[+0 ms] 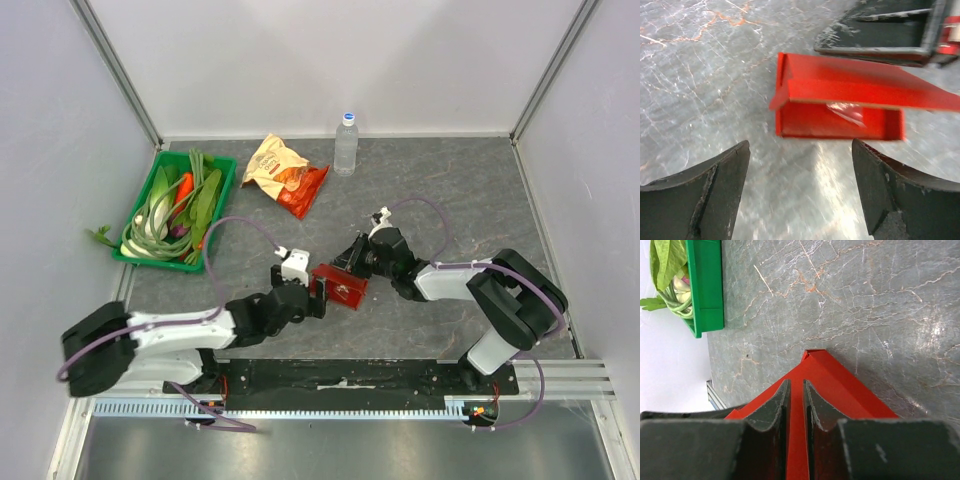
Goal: Fold the paper box
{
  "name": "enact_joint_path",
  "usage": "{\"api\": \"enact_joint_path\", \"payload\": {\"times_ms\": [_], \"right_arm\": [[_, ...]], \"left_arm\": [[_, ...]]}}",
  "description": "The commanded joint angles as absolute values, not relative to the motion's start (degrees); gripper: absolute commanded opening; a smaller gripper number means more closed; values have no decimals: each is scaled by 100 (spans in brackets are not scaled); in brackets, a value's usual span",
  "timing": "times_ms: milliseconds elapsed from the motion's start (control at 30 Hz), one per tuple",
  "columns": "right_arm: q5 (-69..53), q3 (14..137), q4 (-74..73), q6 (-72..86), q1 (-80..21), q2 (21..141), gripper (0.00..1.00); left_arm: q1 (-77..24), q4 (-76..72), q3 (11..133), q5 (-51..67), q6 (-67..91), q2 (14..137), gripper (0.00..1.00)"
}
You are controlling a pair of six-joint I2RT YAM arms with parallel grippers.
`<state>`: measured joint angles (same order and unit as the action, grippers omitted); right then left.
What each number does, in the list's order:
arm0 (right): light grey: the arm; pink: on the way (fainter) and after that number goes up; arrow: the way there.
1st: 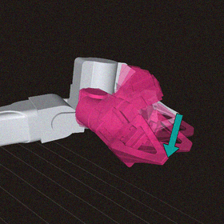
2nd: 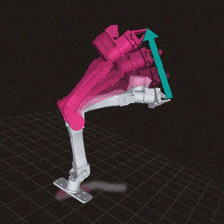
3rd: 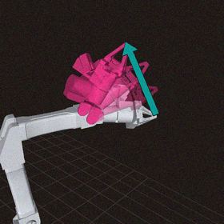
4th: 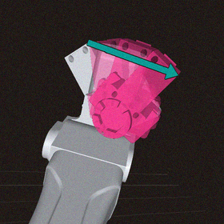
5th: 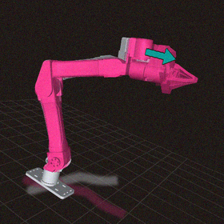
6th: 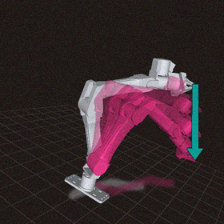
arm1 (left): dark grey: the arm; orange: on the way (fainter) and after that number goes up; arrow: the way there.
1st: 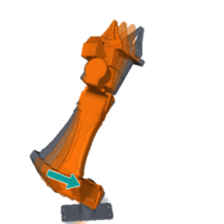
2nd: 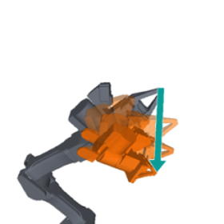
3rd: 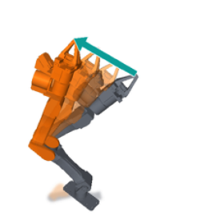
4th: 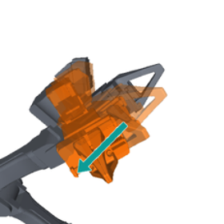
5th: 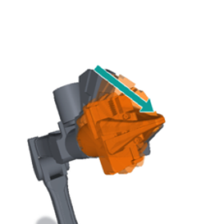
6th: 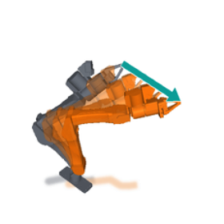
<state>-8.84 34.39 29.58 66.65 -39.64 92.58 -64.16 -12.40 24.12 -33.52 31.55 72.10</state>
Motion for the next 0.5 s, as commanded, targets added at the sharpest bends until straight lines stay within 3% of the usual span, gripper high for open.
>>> {"api": "enact_joint_path", "payload": {"times_ms": [0,100,200,233,267,333,467], "right_arm": [[-940,3410,3226,6302,-3990,9167,21],[-949,3568,2990,5899,-3990,9106,22],[-967,3805,2550,5476,-3999,8957,23],[-958,3875,2357,5397,-4008,8904,23],[-923,3902,2251,5257,-4017,8799,24],[-888,3894,2171,5212,-4052,8728,24],[-835,3858,2092,5186,-4104,8579,24]], "left_arm": [[-6434,431,2242,-2365,3770,5689,86],[-6425,641,1987,-2233,3963,4705,84],[-6416,650,1986,-1829,3807,3825,74],[-6390,598,2169,-1741,3719,3684,63],[-6355,572,2310,-1610,3631,3613,60],[-6154,519,2879,-1469,3569,3909,60],[-4628,-296,3498,564,3796,5192,53]]}}
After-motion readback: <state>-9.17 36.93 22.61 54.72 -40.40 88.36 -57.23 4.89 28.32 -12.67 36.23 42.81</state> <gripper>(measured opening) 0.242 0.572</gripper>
